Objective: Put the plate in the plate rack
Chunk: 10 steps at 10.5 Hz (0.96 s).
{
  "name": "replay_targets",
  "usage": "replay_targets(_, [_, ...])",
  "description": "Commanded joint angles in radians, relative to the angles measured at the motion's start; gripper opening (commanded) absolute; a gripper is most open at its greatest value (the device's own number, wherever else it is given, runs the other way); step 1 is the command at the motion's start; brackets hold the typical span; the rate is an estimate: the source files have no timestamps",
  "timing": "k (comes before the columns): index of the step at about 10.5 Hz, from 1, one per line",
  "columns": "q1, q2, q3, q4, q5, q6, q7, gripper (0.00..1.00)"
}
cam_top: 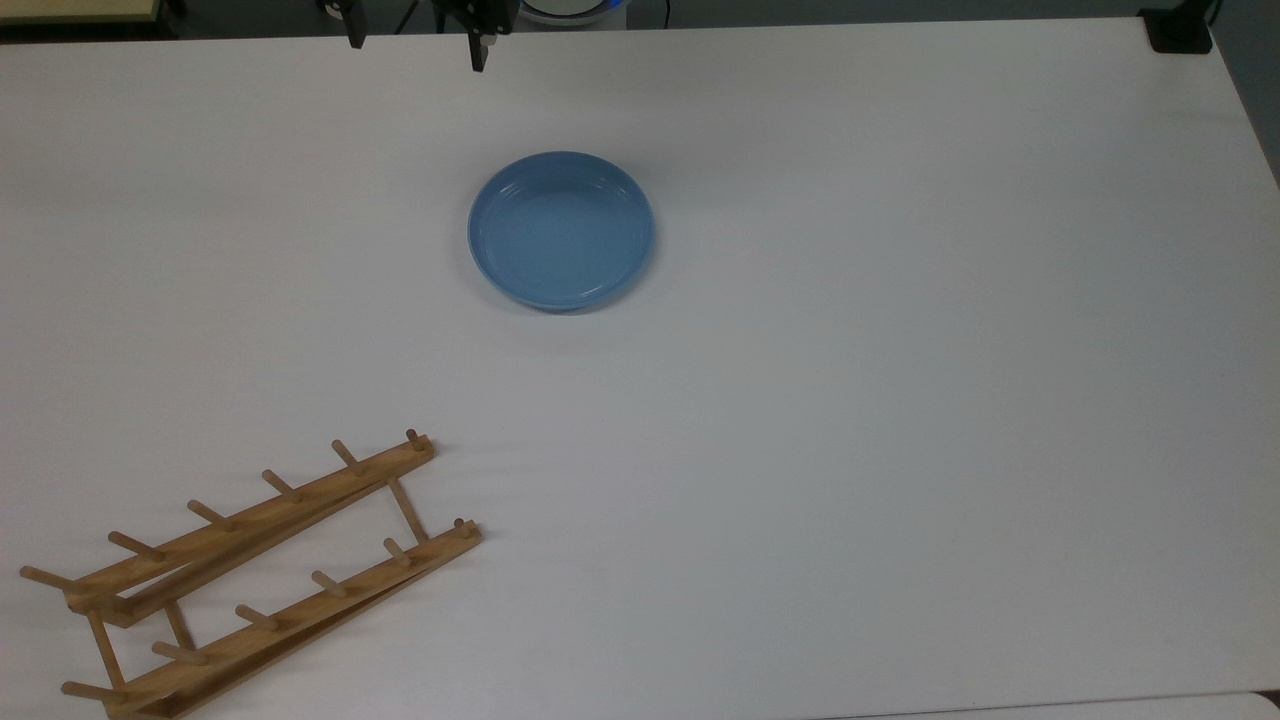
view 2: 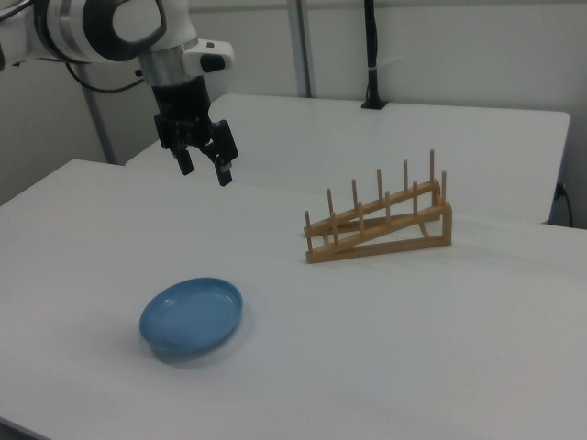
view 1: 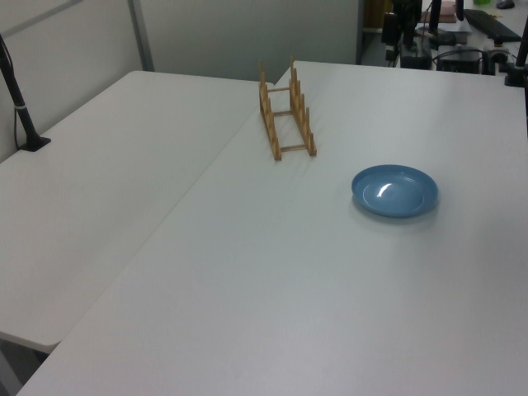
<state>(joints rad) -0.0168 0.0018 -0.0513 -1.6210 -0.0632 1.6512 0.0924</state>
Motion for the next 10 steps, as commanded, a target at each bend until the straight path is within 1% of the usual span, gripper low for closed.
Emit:
replay_targets(1, [0.011, -0.010, 0.001, -0.004, -0.012, -0.004, 0.009, 1.00])
replay_targets(7, [0.012, -0.003, 0.001, -0.005, -0.013, 0.016, 0.004, 1.00])
replay_targets(8, [0.012, 0.001, 0.001, -0.005, -0.013, 0.018, -0.017, 1.00])
replay_targets(10, [0.018, 0.016, 0.002, -0.013, -0.010, 0.016, -0.152, 1.00])
